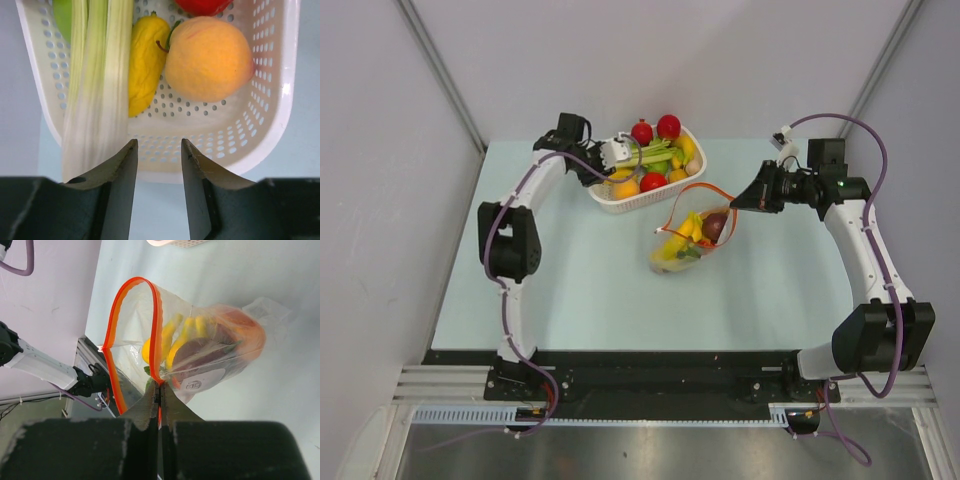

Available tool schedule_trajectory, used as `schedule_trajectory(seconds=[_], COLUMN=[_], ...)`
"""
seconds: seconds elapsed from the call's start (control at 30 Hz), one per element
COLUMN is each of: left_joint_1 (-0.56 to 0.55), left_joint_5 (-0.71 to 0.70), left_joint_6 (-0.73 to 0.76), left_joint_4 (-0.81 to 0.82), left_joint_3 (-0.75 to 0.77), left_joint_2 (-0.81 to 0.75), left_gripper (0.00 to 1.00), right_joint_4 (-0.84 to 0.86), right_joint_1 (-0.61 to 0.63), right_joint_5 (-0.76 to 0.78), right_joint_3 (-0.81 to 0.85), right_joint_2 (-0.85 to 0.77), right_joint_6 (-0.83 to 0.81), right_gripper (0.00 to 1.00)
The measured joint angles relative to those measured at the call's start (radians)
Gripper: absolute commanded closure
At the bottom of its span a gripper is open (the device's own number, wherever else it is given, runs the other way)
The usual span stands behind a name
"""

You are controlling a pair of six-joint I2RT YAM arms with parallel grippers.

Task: Place the food in the zip-top bag and seal the zipper
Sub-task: Pick up the fake fruit from the bin.

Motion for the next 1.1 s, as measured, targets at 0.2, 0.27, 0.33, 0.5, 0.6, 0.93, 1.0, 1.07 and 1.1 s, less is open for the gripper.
schedule_trajectory(seconds=[0.2, 0.27, 0.33, 0.5, 0.6, 0.93, 1.0, 1.07, 1.1], left_joint_1=[-0.021, -0.027, -0.033, -0.045, -0.048, -0.049, -0.051, -0.053, -0.055], left_joint_5=[0.005, 0.004, 0.002, -0.023, -0.047, -0.097, -0.097, -0.096, -0.097], left_joint_6=[0.122, 0.140, 0.150, 0.175, 0.178, 0.194, 0.212, 0.230, 0.238], left_joint_4=[-0.024, -0.025, -0.025, -0.021, 0.013, 0.157, 0.159, 0.158, 0.159], left_joint_3=[0.100, 0.106, 0.117, 0.124, 0.123, 0.121, 0.121, 0.121, 0.121], left_joint_2=[0.082, 0.106, 0.134, 0.181, 0.190, 0.198, 0.208, 0.220, 0.229], left_gripper=[0.58, 0.59, 0.60, 0.43, 0.30, 0.27, 0.27, 0.27, 0.27], right_joint_4=[0.000, 0.000, 0.000, 0.000, -0.001, 0.000, 0.000, 0.000, 0.000], right_joint_1=[0.000, 0.000, 0.000, -0.002, -0.004, -0.006, -0.007, -0.008, -0.009], right_joint_5=[0.000, 0.000, 0.001, 0.004, 0.004, 0.004, 0.004, 0.004, 0.005], right_joint_3=[0.000, 0.000, 0.000, 0.000, 0.000, 0.000, 0.000, 0.000, 0.000], right_joint_2=[0.003, 0.003, 0.003, 0.003, 0.003, 0.003, 0.003, 0.003, 0.003], right_joint_6=[0.000, 0.000, 0.000, 0.000, 0.000, 0.000, 0.000, 0.000, 0.000], right_gripper=[1.00, 1.00, 1.00, 1.00, 1.00, 1.00, 1.00, 1.00, 1.00])
